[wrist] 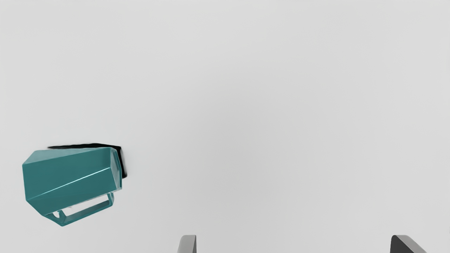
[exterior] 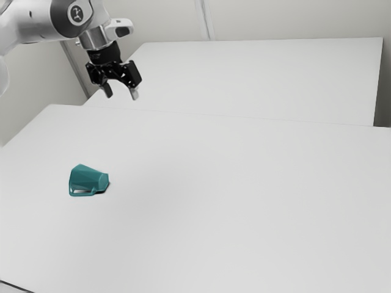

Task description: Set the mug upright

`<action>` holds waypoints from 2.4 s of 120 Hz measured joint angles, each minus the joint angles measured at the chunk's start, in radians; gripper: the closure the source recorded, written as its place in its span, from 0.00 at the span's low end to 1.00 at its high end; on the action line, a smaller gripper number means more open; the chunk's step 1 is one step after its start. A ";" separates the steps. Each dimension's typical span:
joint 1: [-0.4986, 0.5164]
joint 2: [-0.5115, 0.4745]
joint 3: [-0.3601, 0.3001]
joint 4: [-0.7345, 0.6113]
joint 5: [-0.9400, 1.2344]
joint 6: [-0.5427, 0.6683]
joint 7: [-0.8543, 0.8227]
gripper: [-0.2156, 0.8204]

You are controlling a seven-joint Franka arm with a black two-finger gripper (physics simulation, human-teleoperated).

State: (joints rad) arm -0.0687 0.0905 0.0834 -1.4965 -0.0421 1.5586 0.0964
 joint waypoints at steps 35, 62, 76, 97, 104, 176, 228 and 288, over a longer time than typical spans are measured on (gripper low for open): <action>-0.005 0.020 0.143 0.015 -0.086 0.013 0.006 0.21; 0.004 0.055 0.292 -0.021 -0.204 -0.014 0.024 0.21; 0.007 0.074 0.370 -0.063 -0.282 -0.020 0.055 0.21; 0.041 0.097 0.407 -0.091 -0.360 -0.023 0.115 0.21; 0.065 0.110 0.409 -0.106 -0.385 -0.022 0.139 0.21; 0.287 0.274 0.405 -0.105 -0.532 -0.015 0.426 0.21; 0.363 0.368 0.400 -0.116 -0.583 -0.014 0.599 0.21; 0.385 0.445 0.376 -0.119 -0.642 -0.001 0.710 0.21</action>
State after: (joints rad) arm 0.3159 0.5357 0.4591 -1.6156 -0.6838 1.5580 0.8060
